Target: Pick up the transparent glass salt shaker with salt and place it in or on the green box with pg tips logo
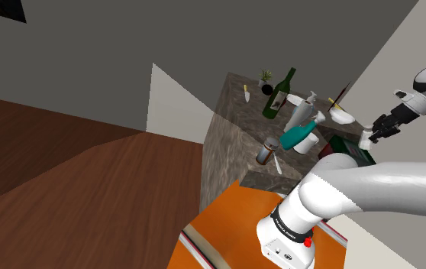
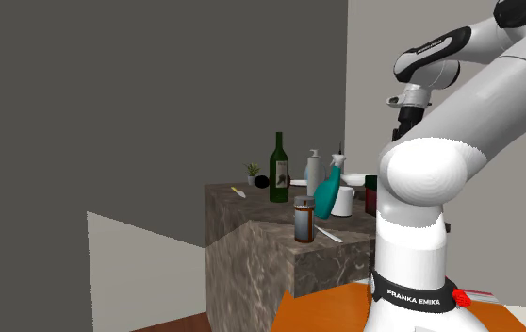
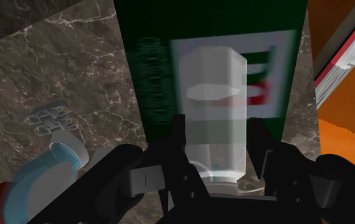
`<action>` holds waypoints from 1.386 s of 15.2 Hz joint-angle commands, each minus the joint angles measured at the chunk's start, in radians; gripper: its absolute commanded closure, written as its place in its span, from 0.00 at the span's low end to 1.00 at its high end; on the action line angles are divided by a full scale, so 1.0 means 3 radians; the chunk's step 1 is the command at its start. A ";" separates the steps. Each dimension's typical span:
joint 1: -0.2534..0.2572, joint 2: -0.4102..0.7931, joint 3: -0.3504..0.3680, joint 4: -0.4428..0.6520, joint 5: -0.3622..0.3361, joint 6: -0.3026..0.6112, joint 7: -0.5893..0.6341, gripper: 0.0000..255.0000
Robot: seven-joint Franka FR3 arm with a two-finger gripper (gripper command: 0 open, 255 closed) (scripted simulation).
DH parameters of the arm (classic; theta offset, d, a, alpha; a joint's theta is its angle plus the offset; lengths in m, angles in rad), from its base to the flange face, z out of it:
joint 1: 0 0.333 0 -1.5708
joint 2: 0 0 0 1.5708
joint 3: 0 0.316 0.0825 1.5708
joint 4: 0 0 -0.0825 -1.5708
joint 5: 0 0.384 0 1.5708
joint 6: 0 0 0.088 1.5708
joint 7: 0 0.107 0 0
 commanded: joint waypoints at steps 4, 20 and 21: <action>-0.0012 -0.0035 -0.0058 -0.0120 -0.0053 0.0116 0.0012 1.00; 0.0048 0.0068 0.0050 0.0301 0.0079 -0.0245 -0.0078 0.00; 0.0048 0.0068 0.0050 0.0301 0.0079 -0.0245 -0.0078 0.00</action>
